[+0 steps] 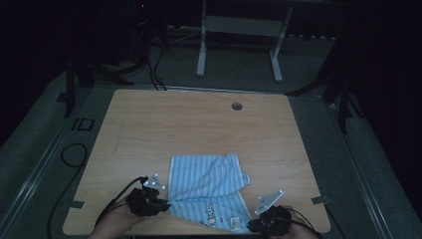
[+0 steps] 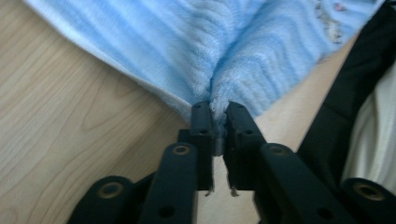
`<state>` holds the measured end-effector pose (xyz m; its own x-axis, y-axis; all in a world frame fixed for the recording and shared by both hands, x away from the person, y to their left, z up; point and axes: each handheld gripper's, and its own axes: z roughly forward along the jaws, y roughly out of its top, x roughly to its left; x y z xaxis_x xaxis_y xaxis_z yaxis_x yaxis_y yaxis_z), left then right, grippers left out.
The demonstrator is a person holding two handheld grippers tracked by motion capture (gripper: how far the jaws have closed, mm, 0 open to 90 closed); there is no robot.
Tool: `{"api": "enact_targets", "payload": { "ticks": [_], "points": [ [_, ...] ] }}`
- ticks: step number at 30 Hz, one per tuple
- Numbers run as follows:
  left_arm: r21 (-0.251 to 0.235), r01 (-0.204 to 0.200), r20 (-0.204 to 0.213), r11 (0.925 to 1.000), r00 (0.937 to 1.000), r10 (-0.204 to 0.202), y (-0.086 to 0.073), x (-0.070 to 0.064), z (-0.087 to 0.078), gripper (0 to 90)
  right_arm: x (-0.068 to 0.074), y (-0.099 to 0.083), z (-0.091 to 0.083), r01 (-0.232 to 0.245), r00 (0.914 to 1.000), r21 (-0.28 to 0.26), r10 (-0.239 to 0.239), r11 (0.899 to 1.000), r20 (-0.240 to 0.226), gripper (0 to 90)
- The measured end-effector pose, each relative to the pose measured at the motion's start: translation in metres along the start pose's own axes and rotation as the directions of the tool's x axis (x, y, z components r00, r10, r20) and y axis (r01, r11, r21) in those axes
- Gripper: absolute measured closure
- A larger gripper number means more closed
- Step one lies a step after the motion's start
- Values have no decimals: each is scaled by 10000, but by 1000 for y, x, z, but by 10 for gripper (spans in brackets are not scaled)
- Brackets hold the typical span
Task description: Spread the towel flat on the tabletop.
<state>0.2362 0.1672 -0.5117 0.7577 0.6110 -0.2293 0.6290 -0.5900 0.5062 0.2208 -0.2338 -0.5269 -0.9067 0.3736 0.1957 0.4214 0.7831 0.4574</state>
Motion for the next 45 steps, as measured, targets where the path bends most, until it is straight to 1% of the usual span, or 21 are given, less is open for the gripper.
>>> {"api": "enact_targets", "payload": {
  "ticks": [2,4,7,8,9,11,13,15,16,19,23,27,30,32,33,36,38,39,40,42,45],
  "points": [
    [-159,224,5,9996,9997,-224,-1,8,-4,657,-2,1,-5,-41,9996,-226,47,9997,281,615],
    [-459,495,-359,9977,9980,-512,-1,16,-9,496,-8,2,-14,-212,9992,-602,232,9980,323,575],
    [-895,943,-636,9915,9929,-1002,3,30,-14,453,-19,6,-32,-478,9941,-1329,602,9900,905,482],
    [-895,943,-636,9915,9929,-1002,3,30,-14,442,-19,6,-32,-478,9941,-1329,602,9900,905,482],
    [-1217,1242,-751,9848,9882,-1339,9,39,-15,442,-24,10,-38,-551,9887,-1622,765,9852,1290,492],
    [-1310,1597,-784,9784,9822,-1708,17,47,-11,416,-43,24,-49,-921,9704,-2244,1379,9701,1982,451],
    [-1166,1683,-700,9788,9817,-1771,26,54,-4,415,-58,37,-51,-1331,9550,-2591,1937,9566,2247,449],
    [-912,1841,-915,9787,9771,-1923,35,60,5,376,-69,47,-49,-1601,9475,-2768,2261,9475,2260,449],
    [-834,1898,-943,9783,9758,-1974,38,62,10,376,-75,53,-47,-1726,9459,-2812,2385,9440,2200,449],
    [-716,2031,-761,9765,9751,-2084,46,68,19,376,-92,68,-35,-1993,9430,-2505,2549,9474,2138,452],
    [-577,2220,-665,9733,9719,-2256,54,78,28,376,-115,81,-15,-2548,9367,-2126,2954,9433,1880,462],
    [-362,2187,-770,9751,9723,-2209,60,84,35,396,-126,87,-2,-2863,9321,-1819,3174,9407,1744,493],
    [-353,2278,-601,9731,9714,-2296,63,87,41,409,-132,92,5,-2967,9331,-1592,3213,9416,1617,540],
    [-448,2363,-363,9707,9706,-2379,65,89,43,422,-133,95,10,-2898,9375,-1332,3091,9478,1601,548],
    [-443,2377,-348,9703,9703,-2393,67,89,44,428,-133,96,12,-2935,9390,-1218,3098,9482,1493,594],
    [-261,1884,-193,9818,9818,-1889,72,82,49,480,-131,99,17,-2829,9468,-926,2934,9547,1324,707],
    [-163,1464,-334,9891,9886,-1469,75,78,52,576,-129,100,20,-2568,9554,-763,2650,9635,1301,805],
    [-85,1371,-379,9905,9898,-1373,76,77,52,627,-127,100,20,-2463,9573,-696,2539,9667,1384,877],
    [-79,1172,-473,9931,9919,-1175,77,75,52,709,-125,101,20,-2341,9589,-691,2420,9697,1477,897],
    [-212,1141,-585,9932,9916,-1151,79,73,50,801,-122,102,16,-2148,9569,-871,2275,9728,1803,900],
    [-422,978,-754,9943,9921,-1007,82,69,44,828,-120,102,7,-2011,9586,-946,2158,9750,1859,900]
  ]
}}
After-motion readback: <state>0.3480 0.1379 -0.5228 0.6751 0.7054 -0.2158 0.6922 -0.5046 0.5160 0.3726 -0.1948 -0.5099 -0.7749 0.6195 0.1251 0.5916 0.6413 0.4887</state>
